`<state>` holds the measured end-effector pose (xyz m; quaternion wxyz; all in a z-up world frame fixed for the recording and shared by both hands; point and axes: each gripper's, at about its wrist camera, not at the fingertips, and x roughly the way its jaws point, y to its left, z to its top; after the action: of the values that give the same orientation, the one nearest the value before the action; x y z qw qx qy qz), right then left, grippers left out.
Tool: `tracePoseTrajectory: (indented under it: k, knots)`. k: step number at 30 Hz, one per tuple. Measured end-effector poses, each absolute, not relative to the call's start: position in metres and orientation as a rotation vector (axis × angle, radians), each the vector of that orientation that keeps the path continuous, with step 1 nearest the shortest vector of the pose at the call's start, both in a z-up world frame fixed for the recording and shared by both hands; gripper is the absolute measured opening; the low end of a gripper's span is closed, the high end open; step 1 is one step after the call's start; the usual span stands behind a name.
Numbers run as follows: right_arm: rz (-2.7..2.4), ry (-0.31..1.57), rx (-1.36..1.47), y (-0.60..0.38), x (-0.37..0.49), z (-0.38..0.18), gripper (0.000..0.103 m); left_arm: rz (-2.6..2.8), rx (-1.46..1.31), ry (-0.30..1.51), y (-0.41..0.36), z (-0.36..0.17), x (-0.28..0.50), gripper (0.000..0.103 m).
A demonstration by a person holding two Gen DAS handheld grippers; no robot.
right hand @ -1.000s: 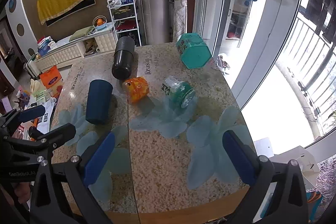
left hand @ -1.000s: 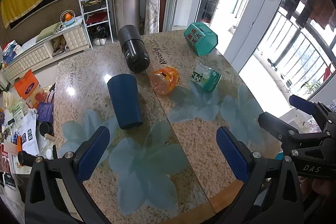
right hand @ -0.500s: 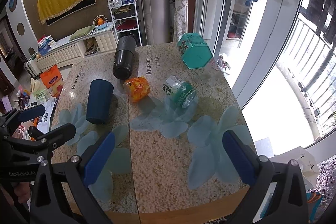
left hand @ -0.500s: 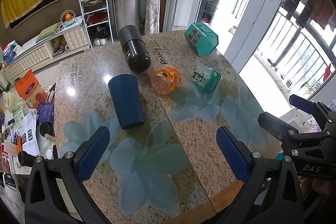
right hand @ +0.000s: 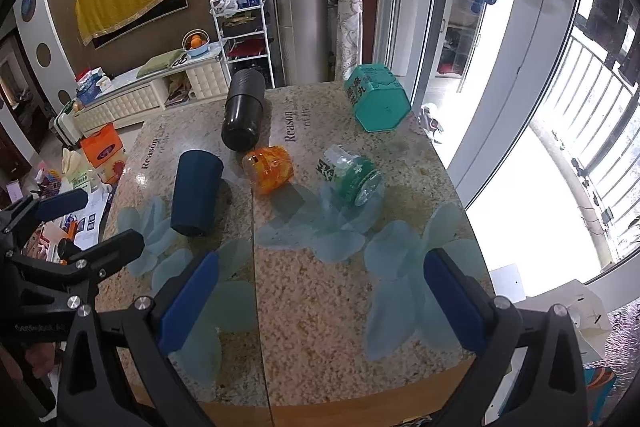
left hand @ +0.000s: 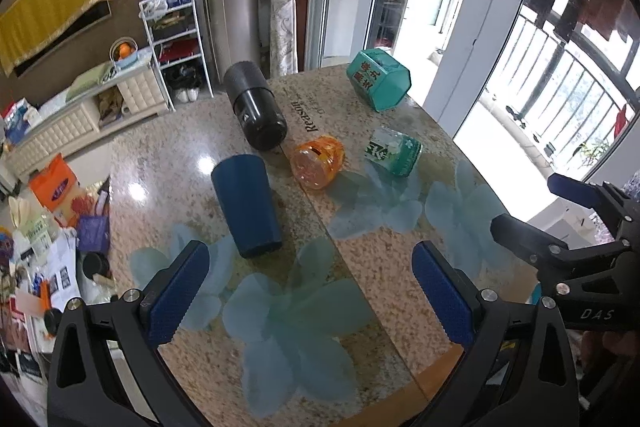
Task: Flip cup upright
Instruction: 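Reach the left gripper to the orange cup lying on its side and close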
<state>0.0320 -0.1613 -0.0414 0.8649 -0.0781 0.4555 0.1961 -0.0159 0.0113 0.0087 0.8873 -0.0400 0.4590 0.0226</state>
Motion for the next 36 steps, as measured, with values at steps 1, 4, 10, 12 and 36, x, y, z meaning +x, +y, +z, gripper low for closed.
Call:
tracePoseTrajectory:
  k: [1,4,10,12,36]
  knots:
    - [0.411,0.952,-0.162,-0.161,0.031,-0.041,0.103,0.036,-0.082,0.953,0.012,0.009,-0.016,0.102]
    - [0.410,0.955,-0.149,-0.163,0.030,-0.044,0.103,0.003,-0.110,0.969,0.018,0.007,-0.014,0.102]
    - [0.399,0.988,-0.127,-0.167,0.032,-0.053,0.103,-0.027,-0.027,1.027,0.021,0.000,0.000,0.102]
    - [0.399,0.996,-0.118,-0.169,0.034,-0.055,0.103,-0.034,0.019,1.054,0.021,-0.003,0.010,0.102]
    - [0.447,1.174,-0.070,-0.193,0.110,-0.093,0.103,-0.272,0.374,1.446,-0.013,-0.089,0.190,0.103]
